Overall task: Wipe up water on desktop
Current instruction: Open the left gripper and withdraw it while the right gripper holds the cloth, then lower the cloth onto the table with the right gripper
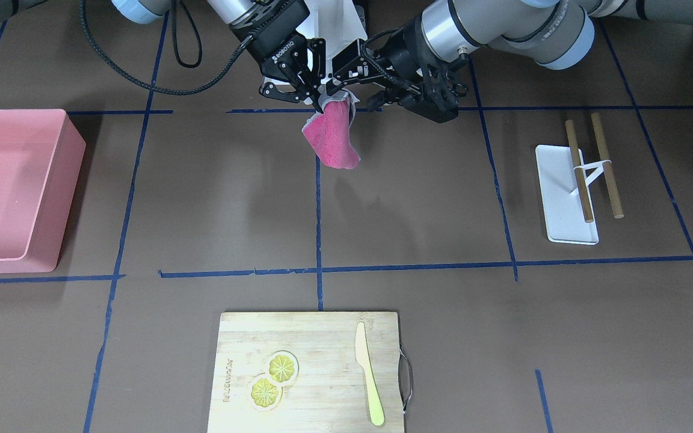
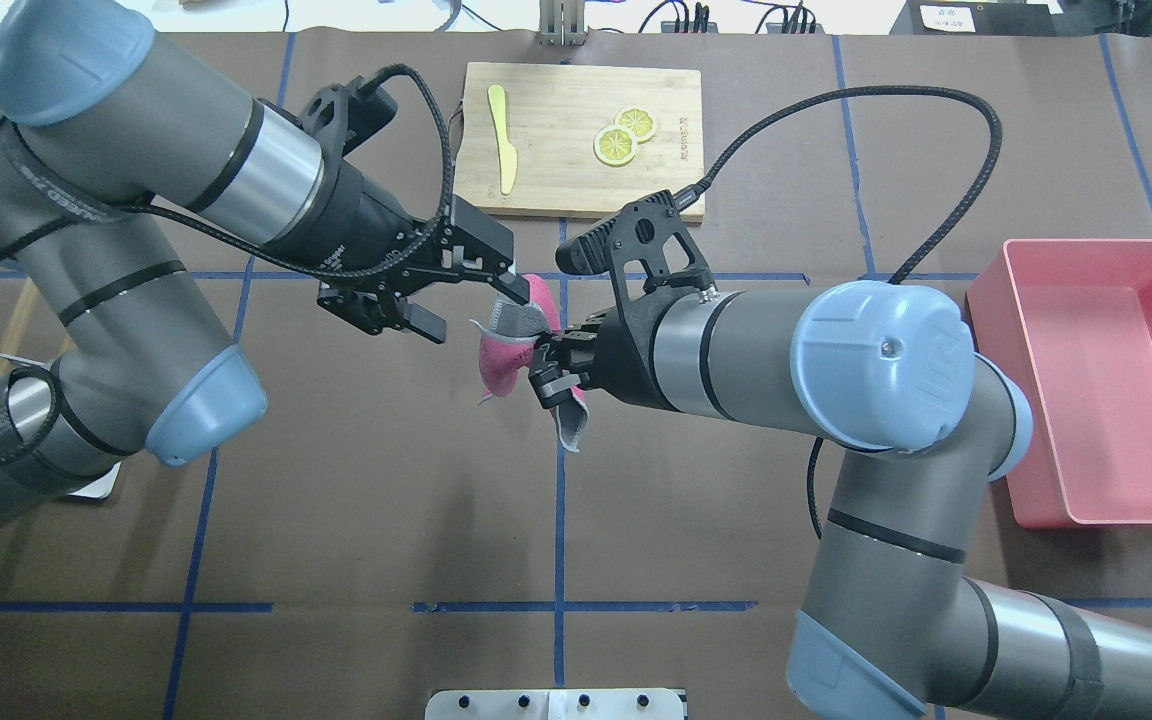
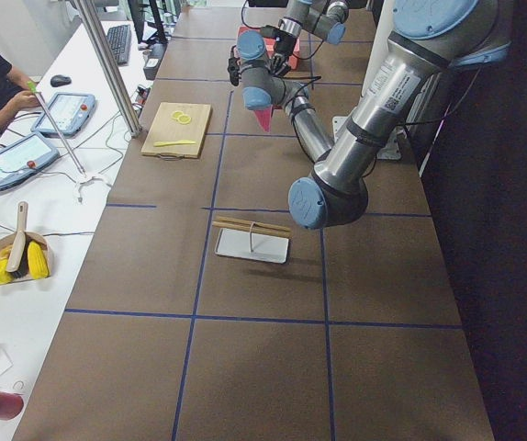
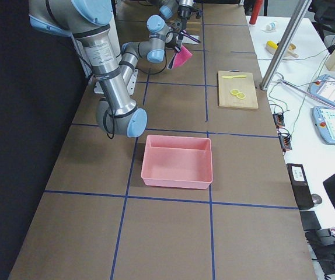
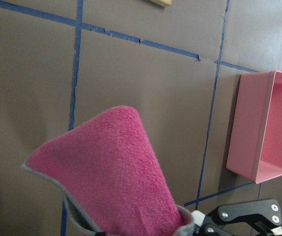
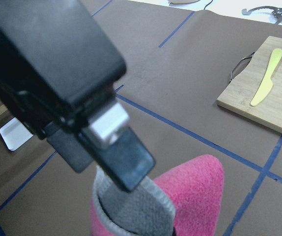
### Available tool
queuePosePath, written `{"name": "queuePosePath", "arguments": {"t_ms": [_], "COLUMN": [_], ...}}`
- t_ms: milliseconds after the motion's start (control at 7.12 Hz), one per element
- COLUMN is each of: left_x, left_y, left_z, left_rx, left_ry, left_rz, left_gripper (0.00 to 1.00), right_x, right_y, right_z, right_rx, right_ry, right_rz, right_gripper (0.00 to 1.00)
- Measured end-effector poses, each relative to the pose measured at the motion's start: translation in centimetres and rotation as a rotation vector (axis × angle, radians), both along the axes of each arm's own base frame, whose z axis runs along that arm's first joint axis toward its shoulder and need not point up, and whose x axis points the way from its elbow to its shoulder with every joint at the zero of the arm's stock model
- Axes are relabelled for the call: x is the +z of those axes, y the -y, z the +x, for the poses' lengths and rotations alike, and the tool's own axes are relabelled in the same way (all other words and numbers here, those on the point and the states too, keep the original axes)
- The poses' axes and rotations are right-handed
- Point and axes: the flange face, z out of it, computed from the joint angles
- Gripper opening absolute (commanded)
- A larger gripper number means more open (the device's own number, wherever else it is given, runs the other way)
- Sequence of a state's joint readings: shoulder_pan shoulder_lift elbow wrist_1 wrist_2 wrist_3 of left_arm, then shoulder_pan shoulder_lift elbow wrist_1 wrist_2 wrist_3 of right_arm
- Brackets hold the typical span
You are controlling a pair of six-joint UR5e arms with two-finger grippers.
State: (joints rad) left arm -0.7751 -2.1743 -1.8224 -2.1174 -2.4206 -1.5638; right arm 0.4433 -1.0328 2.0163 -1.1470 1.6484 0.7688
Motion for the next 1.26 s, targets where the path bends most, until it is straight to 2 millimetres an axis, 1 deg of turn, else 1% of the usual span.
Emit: {"name": "queuePosePath", "arguments": {"t_ms": [141,281,422,562,703,843,984,1124,1265], "left_x": [0.2,0.3,0.9,2.2,3.8,5.1,5.8,6.5,7.9], "left_y": [1.0,2.1,3.1,4.0,4.9,5.4,5.8,6.5,7.1], "left_z": [-1.2,-2.6,-4.3,-6.2,-9.0,-12.1,-14.5,-16.4,-17.8], "left_rx": [-0.024,-0.038,-0.038,-0.048,-0.087,-0.138,-0.189,-0.248,-0.296], "left_ry": [0.006,0.016,0.032,0.048,0.063,0.071,0.075,0.085,0.111], "left_rz": [-0.006,-0.019,-0.043,-0.071,-0.097,-0.113,-0.117,-0.109,-0.065], "left_gripper": [1.00,1.00,1.00,1.00,1.00,1.00,1.00,1.00,1.00], "right_x": [-0.1,-0.5,-0.8,-0.6,-0.1,0.6,1.6,2.5,3.2], "right_y": [-0.4,-1.2,-2.0,-3.0,-3.8,-4.3,-4.3,-4.0,-3.5], "right_z": [1.2,2.7,4.5,6.0,7.0,7.5,7.7,7.9,8.2], "right_rx": [0.000,-0.005,-0.017,-0.039,-0.065,-0.082,-0.084,-0.075,-0.062], "right_ry": [-0.019,-0.061,-0.115,-0.182,-0.249,-0.302,-0.359,-0.412,-0.445], "right_rz": [-0.010,-0.032,-0.063,-0.113,-0.185,-0.262,-0.331,-0.381,-0.413], "right_gripper": [0.00,0.00,0.00,0.00,0.00,0.00,0.00,0.00,0.00]}}
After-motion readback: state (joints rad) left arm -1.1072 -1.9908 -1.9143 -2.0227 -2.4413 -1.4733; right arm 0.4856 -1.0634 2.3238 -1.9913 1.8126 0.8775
